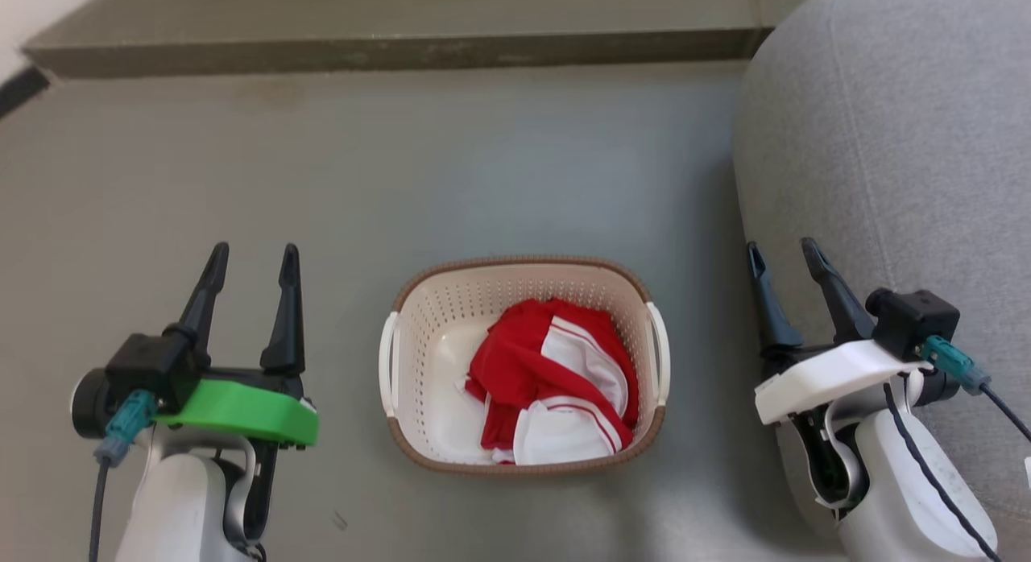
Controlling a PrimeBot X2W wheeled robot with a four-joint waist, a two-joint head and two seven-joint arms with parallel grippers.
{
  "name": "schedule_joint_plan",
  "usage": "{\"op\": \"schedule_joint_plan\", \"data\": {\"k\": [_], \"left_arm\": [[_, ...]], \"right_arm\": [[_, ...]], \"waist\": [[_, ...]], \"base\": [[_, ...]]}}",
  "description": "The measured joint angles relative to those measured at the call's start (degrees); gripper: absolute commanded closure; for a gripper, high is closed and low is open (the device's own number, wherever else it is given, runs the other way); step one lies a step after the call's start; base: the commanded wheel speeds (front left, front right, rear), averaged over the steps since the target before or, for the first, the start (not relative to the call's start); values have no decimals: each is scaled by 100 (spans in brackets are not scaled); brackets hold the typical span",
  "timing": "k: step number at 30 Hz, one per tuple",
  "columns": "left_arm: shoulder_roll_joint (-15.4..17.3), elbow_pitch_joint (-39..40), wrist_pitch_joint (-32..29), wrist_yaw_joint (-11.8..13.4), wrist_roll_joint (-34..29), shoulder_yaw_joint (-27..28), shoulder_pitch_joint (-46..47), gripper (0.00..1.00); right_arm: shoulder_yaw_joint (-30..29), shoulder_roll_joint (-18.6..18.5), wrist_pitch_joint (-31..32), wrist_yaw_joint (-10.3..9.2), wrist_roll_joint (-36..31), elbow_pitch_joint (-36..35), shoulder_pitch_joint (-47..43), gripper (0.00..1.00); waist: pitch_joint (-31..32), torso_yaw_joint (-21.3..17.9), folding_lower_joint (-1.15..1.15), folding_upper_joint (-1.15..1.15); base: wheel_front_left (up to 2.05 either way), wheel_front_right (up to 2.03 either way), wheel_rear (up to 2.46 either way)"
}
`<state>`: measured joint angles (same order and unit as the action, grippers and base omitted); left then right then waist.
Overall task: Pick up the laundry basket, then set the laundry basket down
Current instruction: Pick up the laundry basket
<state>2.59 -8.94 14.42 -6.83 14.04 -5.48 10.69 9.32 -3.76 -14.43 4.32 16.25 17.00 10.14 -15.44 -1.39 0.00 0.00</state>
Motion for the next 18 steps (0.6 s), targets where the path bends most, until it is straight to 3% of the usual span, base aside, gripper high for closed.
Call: {"op": "schedule_joint_plan", "data": {"k": [10,18], "left_arm": [[-18,-392,1,-22,236,-48,516,0],[-45,-1360,1,-30,394,-371,1078,0]], "right_arm": [[-5,8,0,-91,-27,363,402,0],[16,18,-1,-98,-27,899,931,0]], "waist": [[-695,37,0,0],[-1411,99,0,0]], "base": [[0,0,0],[0,0,0]]}}
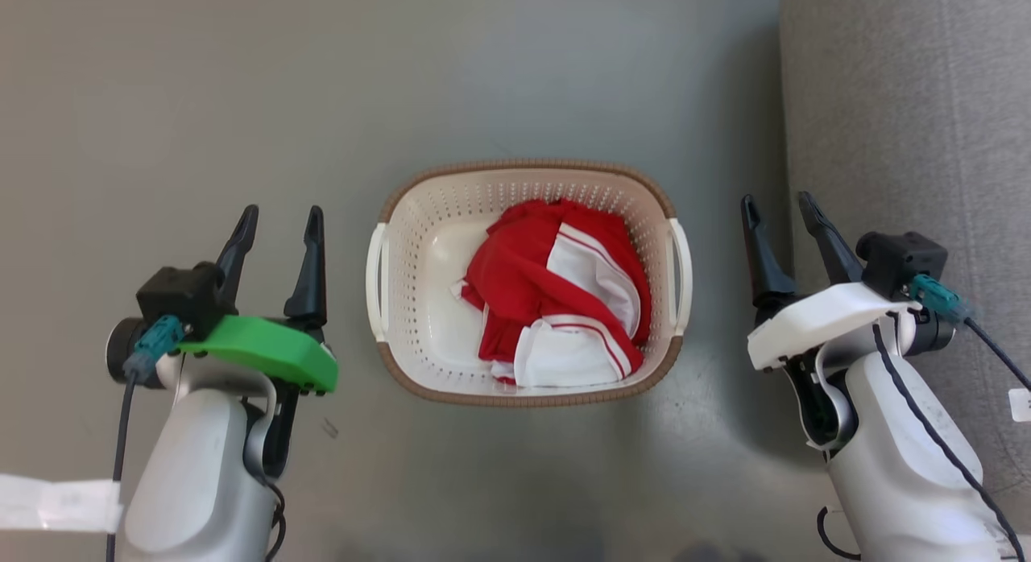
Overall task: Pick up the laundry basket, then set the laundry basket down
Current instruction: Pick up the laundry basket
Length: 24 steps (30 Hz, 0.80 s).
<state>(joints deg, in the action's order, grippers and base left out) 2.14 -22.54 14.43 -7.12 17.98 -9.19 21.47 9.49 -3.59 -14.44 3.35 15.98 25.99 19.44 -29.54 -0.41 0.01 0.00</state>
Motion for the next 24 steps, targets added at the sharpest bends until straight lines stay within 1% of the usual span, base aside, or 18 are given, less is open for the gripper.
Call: {"op": "schedule_joint_plan", "data": {"k": [5,7,15,18,24], "left_arm": [[-21,-382,0,0,153,-220,398,0],[-34,-535,0,-1,183,-324,547,0],[-60,-1300,-3,-1,320,-647,1113,0],[-66,-1534,-53,-2,545,-773,1373,0],[-81,-1891,-199,-20,795,-1009,1805,0]], "right_arm": [[2,0,0,-2,10,389,269,0],[18,2,0,-42,10,542,380,0],[97,3,2,-42,64,1219,828,0],[162,1,2,-42,65,1457,1003,0],[232,1,2,-42,63,1757,1378,0]], "waist": [[-372,43,0,0],[-514,59,0,0],[-1047,109,0,0],[-1240,119,0,0],[-1615,138,0,0]], "base": [[0,0,0],[0,0,0],[0,0,0],[0,0,0],[0,0,0]]}}
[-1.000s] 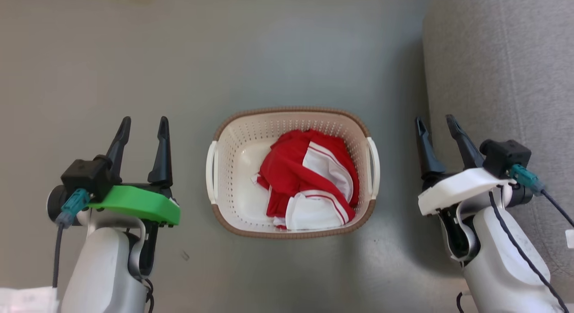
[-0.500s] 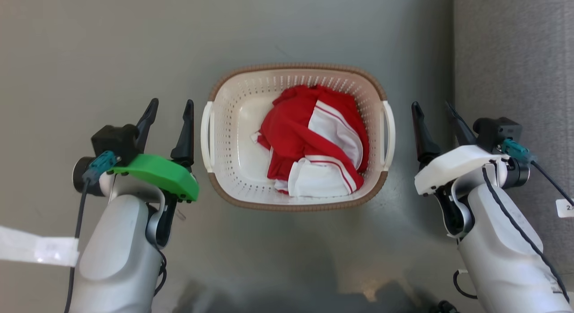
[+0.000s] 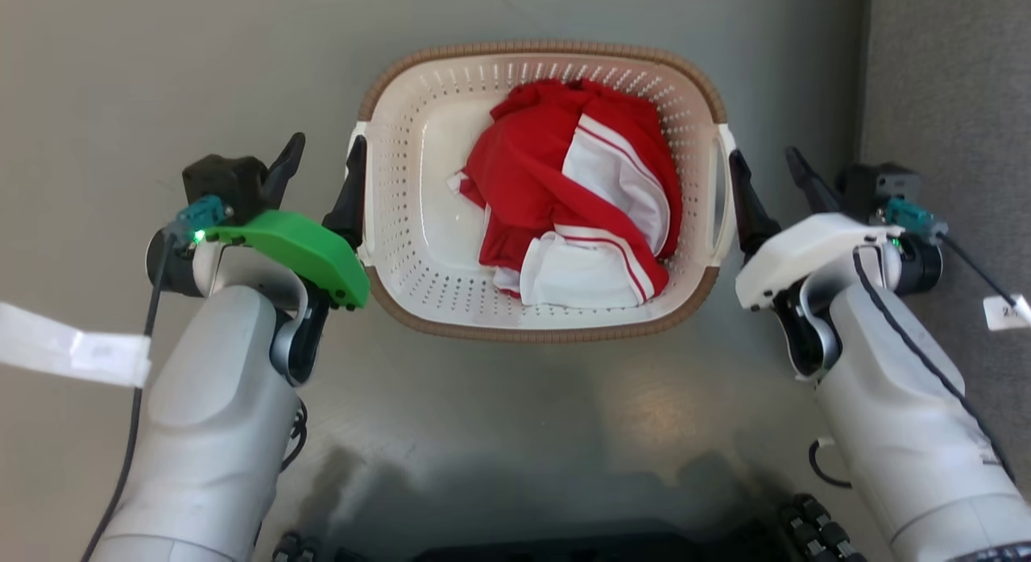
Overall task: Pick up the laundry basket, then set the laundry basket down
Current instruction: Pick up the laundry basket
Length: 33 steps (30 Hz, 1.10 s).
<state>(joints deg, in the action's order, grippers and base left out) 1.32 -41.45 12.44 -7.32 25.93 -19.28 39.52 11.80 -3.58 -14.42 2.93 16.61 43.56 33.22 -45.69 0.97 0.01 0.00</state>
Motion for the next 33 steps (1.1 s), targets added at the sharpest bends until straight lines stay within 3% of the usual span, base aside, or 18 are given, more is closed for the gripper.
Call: {"op": "schedule_joint_plan", "data": {"k": [15,28,29,30,31,33], "left_arm": [[-7,-828,-409,-7,519,-521,708,0],[-5,-1167,-517,-7,877,-1021,961,2],[-7,-1171,-517,-7,902,-1054,967,20],[-8,-1176,-517,-7,931,-1084,973,51],[-7,-1181,-517,-7,956,-1117,980,64],[-7,-1189,-522,-7,1061,-1204,987,100]], "right_arm": [[369,-5,1,67,-35,743,817,0],[680,-8,0,159,257,1076,1071,2],[706,-7,0,160,283,1085,1095,18],[723,-7,0,160,313,1093,1111,35],[735,-8,0,162,334,1110,1122,61],[762,-8,0,162,377,1152,1131,81]], "waist": [[-771,-12,0,0],[-935,20,0,0],[-942,20,0,0],[-949,19,0,0],[-955,18,0,0],[-963,15,0,0]], "base": [[0,0,0],[0,0,0],[0,0,0],[0,0,0],[0,0,0],[0,0,0]]}}
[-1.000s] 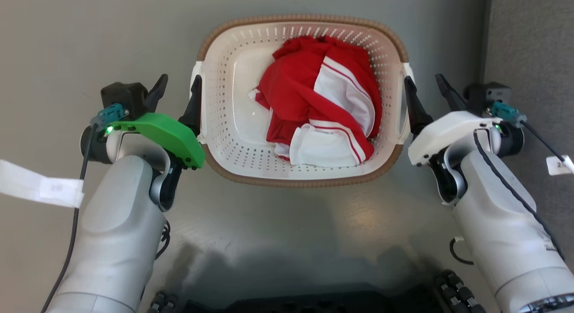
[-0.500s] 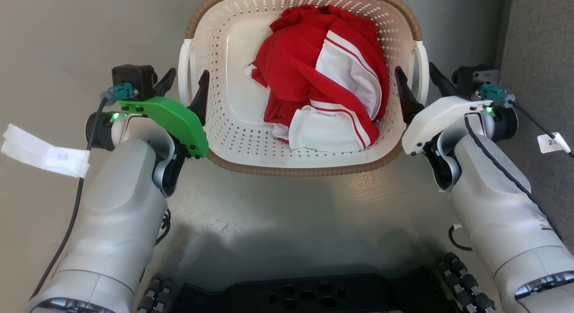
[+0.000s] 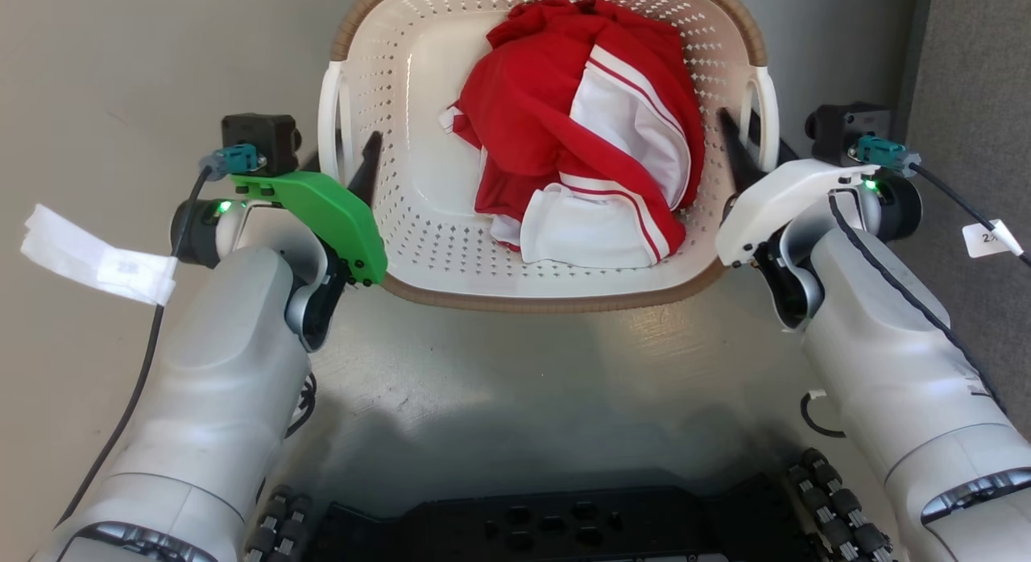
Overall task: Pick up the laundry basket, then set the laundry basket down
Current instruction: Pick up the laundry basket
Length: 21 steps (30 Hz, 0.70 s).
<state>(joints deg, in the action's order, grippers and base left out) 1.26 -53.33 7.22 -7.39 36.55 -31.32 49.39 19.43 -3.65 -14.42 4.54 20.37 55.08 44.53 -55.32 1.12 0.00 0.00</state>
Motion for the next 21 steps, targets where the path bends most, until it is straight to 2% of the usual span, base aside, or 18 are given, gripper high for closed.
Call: {"op": "schedule_joint_plan", "data": {"k": [1,11,21], "left_arm": [[1,0,-26,0,65,-48,1,100],[-4,-158,23,41,369,-279,27,100],[1,-367,90,41,575,-608,18,100]], "right_arm": [[13,5,0,0,29,15,3,100],[153,5,-1,-1,186,203,86,100],[263,7,0,65,493,371,52,100]], "waist": [[-2,-2,0,0],[63,-12,0,0],[463,10,0,0]], "base": [[0,0,0],[0,0,0],[0,0,0]]}}
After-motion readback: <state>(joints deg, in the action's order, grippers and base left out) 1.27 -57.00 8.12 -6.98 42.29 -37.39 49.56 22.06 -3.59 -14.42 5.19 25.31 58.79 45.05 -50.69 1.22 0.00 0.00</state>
